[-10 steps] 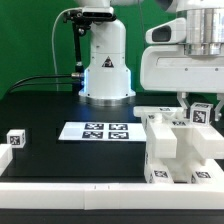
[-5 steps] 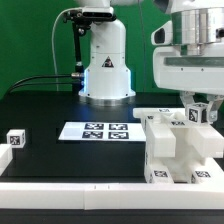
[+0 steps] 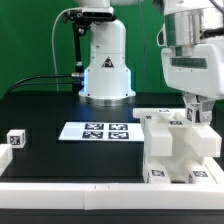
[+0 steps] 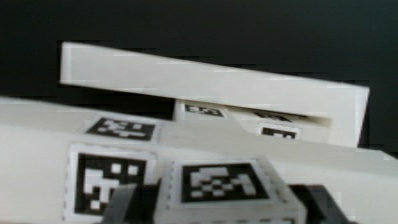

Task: Assemble chair

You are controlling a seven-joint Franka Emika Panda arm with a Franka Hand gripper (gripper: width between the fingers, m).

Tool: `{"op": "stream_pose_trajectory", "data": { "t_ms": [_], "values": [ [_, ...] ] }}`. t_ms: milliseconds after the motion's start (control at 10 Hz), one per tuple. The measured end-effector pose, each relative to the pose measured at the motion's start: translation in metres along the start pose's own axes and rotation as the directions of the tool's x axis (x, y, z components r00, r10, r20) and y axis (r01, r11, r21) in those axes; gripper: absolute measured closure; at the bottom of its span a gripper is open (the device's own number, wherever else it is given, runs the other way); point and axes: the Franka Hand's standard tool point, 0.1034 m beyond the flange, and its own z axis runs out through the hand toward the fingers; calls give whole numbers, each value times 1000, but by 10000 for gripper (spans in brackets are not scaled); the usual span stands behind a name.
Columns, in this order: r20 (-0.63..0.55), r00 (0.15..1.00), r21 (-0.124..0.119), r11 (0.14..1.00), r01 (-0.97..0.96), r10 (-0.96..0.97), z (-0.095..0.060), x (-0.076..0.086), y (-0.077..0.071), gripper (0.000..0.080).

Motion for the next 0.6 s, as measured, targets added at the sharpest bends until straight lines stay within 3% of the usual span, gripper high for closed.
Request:
{"op": "stream_pose_trajectory", "data": {
  "t_ms": [300, 600],
  "values": [
    [60, 949, -1, 951, -309, 309, 1, -1, -1, 535],
    [70, 923, 14, 925, -380, 378, 1, -2, -2, 535]
  ]
}}
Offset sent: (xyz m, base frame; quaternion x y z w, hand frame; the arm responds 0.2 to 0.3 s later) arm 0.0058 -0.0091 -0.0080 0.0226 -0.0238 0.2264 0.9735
